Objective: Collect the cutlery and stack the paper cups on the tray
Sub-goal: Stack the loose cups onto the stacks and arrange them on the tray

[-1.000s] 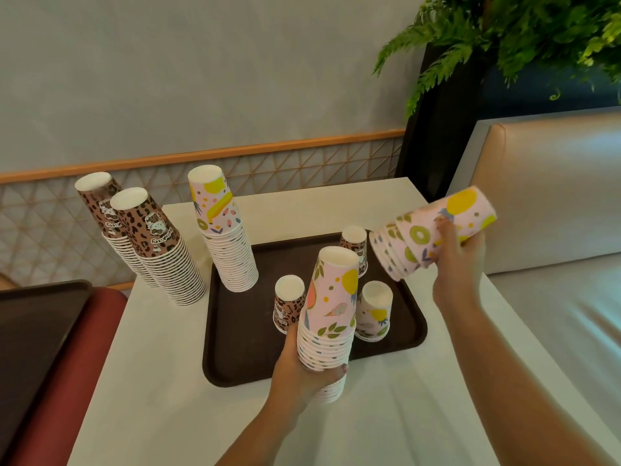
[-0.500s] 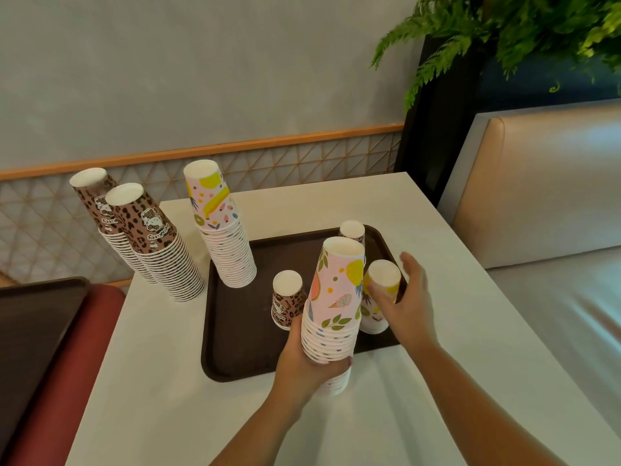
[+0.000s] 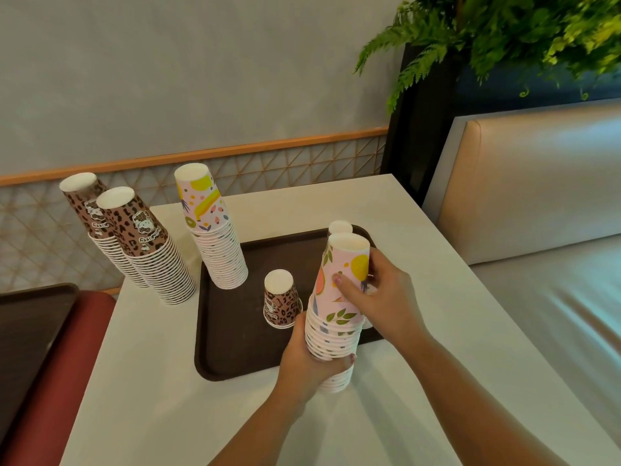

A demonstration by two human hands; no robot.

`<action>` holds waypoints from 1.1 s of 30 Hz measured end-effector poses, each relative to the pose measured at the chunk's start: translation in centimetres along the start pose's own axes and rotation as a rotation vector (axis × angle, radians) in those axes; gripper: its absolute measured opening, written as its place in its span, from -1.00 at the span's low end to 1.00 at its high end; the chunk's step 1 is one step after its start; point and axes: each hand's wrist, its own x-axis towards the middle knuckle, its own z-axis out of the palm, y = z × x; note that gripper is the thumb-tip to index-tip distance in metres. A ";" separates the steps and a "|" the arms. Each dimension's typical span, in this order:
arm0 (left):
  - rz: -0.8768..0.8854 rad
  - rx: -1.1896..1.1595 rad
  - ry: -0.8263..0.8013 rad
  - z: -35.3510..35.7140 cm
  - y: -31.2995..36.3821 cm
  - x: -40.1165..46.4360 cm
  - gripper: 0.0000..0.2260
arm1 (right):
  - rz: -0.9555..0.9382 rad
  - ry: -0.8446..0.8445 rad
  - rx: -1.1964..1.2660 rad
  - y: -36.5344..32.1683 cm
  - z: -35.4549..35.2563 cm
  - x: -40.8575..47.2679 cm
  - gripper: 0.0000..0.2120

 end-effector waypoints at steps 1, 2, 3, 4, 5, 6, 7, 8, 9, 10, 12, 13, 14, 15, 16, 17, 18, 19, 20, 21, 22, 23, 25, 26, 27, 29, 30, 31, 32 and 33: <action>-0.006 0.002 -0.005 0.0 -0.1 0.0 -0.34 | -0.001 0.020 -0.004 0.0 -0.1 0.0 -0.70; -0.014 0.001 -0.011 -0.1 -0.2 0.0 -0.34 | 0.000 0.037 -0.001 -0.1 -0.2 0.1 -0.71; -0.023 0.001 -0.015 -0.1 -0.3 -0.1 -0.33 | 0.002 0.052 0.002 -0.2 -0.3 0.2 -0.71; -0.031 0.003 -0.015 -0.1 -0.5 -0.1 -0.32 | 0.003 0.065 0.003 -0.3 -0.4 0.4 -0.71; -0.038 0.006 -0.013 -0.1 -0.7 -0.2 -0.32 | 0.004 0.075 0.003 -0.3 -0.5 0.6 -0.71; -0.046 0.009 -0.012 -0.1 -0.7 -0.3 -0.31 | 0.007 0.084 0.011 -0.3 -0.6 0.9 -0.72; -0.054 0.011 -0.011 -0.1 -0.8 -0.3 -0.31 | 0.016 0.096 0.028 -0.2 -0.7 1.2 -0.74; -0.059 0.012 -0.009 -0.1 -0.9 -0.3 -0.31 | 0.030 0.116 0.055 -0.2 -0.9 1.5 -0.76; -0.060 0.013 -0.006 -0.2 -1.0 -0.3 -0.32 | 0.045 0.150 0.097 -0.2 -1.1 2.0 -0.77; -0.059 0.016 0.000 -0.2 -1.0 -0.3 -0.32 | 0.055 0.197 0.162 -0.3 -1.5 2.4 -0.77; -0.063 0.012 0.012 -0.3 -1.0 -0.1 -0.29 | 0.061 0.303 0.325 -0.4 -2.3 3.7 -0.76; -0.068 0.005 0.017 -0.3 -1.0 0.0 -0.28 | 0.049 0.358 0.384 -0.5 -2.7 4.4 -0.75; -0.074 -0.005 0.020 -0.4 -1.0 0.0 -0.28 | 0.030 0.410 0.404 -0.5 -3.1 5.1 -0.74; -0.079 -0.013 0.023 -0.4 -0.9 0.1 -0.27 | 0.010 0.453 0.382 -0.4 -3.4 5.7 -0.72; -0.084 -0.021 0.026 -0.5 -0.8 0.1 -0.26 | -0.009 0.482 0.329 -0.1 -3.6 6.2 -0.71; -0.084 -0.027 0.028 -0.6 -0.8 0.2 -0.25 | -0.022 0.492 0.271 0.4 -3.6 6.5 -0.71; -0.082 -0.031 0.030 -0.7 -0.9 0.2 -0.24 | -0.030 0.484 0.216 0.9 -3.6 6.5 -0.70; -0.076 -0.033 0.031 -0.7 -0.9 0.2 -0.24 | -0.034 0.460 0.165 1.6 -3.5 6.5 -0.69; -0.071 -0.034 0.032 -0.8 -1.0 0.2 -0.23 | -0.035 0.422 0.123 2.3 -3.4 6.3 -0.68; -0.065 -0.034 0.032 -0.8 -1.0 0.2 -0.23 | -0.030 0.376 0.091 3.0 -3.2 6.0 -0.66; -0.060 -0.035 0.032 -0.8 -0.9 0.2 -0.24 | -0.024 0.329 0.064 3.7 -3.0 5.8 -0.64; -0.059 -0.035 0.032 -0.7 -0.9 0.3 -0.24 | -0.019 0.287 0.032 4.3 -2.8 5.5 -0.62; -0.056 -0.040 0.029 -0.7 -0.8 0.3 -0.26 | -0.003 0.218 -0.034 5.6 -2.4 5.0 -0.57; -0.054 -0.041 0.029 -0.7 -0.7 0.2 -0.27 | 0.013 0.180 -0.056 6.1 -2.3 4.8 -0.54; -0.052 -0.040 0.031 -0.7 -0.6 0.2 -0.27 | 0.034 0.141 -0.072 6.4 -2.1 4.5 -0.51; -0.049 -0.034 0.031 -0.6 -0.4 0.2 -0.26 | 0.055 0.096 -0.125 6.6 -2.0 3.9 -0.41; -0.047 -0.031 0.030 -0.6 -0.2 0.1 -0.26 | 0.032 0.107 -0.170 6.5 -2.0 3.7 -0.36; -0.044 -0.029 0.027 -0.6 -0.1 0.1 -0.26 | -0.014 0.131 -0.211 6.1 -2.1 3.4 -0.33; -0.042 -0.025 0.024 -0.6 0.0 0.1 -0.26 | -0.073 0.155 -0.228 5.5 -2.3 3.1 -0.33; -0.041 -0.021 0.023 -0.6 0.2 0.0 -0.26 | -0.127 0.157 -0.214 4.7 -2.4 2.8 -0.35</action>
